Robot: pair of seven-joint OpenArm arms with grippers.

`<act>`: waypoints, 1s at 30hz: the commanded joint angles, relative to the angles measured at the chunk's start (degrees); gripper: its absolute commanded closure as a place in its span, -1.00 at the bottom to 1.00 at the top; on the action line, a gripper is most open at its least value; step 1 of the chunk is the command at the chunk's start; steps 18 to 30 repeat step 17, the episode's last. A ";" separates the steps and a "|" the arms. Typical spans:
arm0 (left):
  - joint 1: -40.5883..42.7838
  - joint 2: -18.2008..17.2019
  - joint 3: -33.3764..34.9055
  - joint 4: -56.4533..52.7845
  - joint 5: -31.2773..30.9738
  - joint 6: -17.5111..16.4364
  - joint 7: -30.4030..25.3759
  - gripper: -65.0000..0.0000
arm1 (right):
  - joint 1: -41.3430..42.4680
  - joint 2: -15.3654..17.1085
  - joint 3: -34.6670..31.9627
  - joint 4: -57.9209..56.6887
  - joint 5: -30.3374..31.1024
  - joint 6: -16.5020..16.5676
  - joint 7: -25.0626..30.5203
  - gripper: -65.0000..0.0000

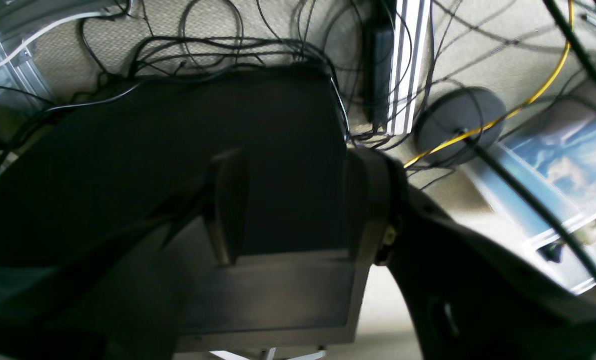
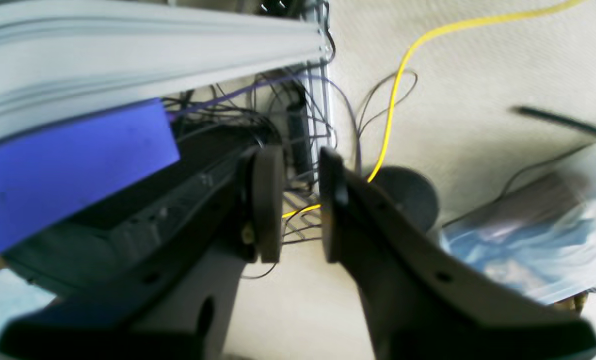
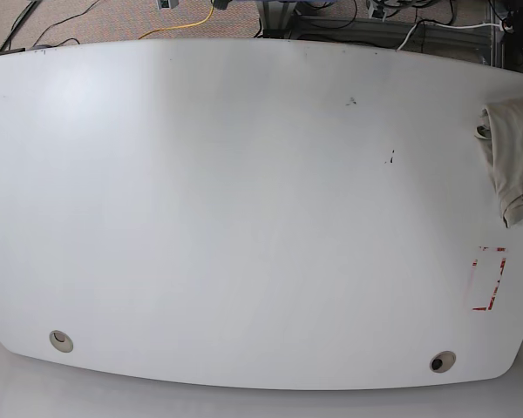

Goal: Layout the t-shirt on the table in an organized manner, then fold the t-shirt properly

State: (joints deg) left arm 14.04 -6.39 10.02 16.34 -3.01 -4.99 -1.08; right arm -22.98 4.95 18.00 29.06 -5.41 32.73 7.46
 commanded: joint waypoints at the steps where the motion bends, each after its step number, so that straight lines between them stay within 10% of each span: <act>1: -0.46 -0.07 -1.98 -2.23 -0.03 -0.06 -0.02 0.11 | 1.49 0.46 0.07 -4.14 -1.40 -0.42 0.49 0.60; 30: -2.48 1.34 -2.86 -4.43 0.15 -0.06 -0.02 0.11 | 4.92 0.02 0.07 -8.18 -3.25 -1.48 0.49 0.60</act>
